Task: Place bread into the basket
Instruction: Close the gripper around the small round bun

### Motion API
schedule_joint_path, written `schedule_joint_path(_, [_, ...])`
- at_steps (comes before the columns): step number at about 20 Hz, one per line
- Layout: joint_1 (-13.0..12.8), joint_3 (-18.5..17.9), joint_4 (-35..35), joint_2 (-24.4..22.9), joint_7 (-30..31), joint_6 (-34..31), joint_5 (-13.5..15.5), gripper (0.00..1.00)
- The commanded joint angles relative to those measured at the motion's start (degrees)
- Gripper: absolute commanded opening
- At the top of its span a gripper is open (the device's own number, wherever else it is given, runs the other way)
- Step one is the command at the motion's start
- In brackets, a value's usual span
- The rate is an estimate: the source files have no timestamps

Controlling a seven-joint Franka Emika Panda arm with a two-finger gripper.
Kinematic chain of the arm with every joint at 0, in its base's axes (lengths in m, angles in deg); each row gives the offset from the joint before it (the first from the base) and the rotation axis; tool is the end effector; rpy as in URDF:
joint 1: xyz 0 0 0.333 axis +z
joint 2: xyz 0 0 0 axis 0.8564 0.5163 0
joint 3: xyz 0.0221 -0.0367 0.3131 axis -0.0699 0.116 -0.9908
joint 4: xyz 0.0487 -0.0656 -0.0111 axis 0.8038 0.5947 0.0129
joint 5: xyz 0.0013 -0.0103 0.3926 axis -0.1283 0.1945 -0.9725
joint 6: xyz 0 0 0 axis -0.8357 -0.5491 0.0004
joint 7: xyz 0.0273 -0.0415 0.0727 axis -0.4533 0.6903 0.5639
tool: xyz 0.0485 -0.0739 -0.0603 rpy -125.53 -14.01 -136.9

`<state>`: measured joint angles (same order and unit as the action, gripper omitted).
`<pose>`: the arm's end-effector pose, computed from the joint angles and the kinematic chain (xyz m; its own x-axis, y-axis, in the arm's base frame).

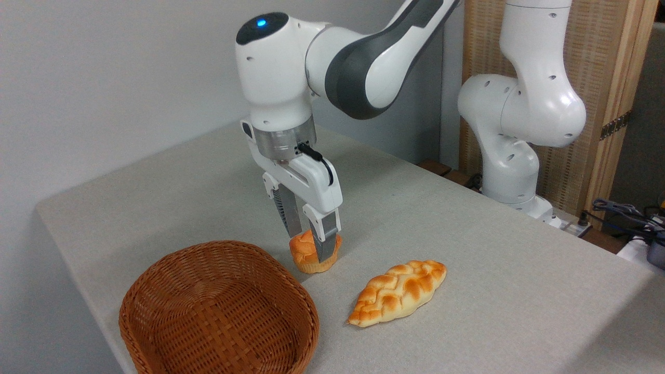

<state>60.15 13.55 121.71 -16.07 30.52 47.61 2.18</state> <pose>0.4912 -0.0657 0.4316 0.6867 -0.7268 0.0102 -0.7253 -0.6842 0.0758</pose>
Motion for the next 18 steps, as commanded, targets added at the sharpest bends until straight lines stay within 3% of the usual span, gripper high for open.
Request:
schedule_joint_path(1, [-0.01,0.26,0.47,0.29,-1.56,1.19,0.43,0.73])
schedule_joint_path(4, [-0.01,0.35,0.55,0.81,-3.76,1.10,0.43,0.43])
schedule_joint_path(14, [-0.18,0.35,0.47,1.61,-3.94,1.02,0.52,0.36])
schedule_joint_path(18, [-0.27,0.44,-0.32,0.91,-5.08,-2.22,0.43,0.32])
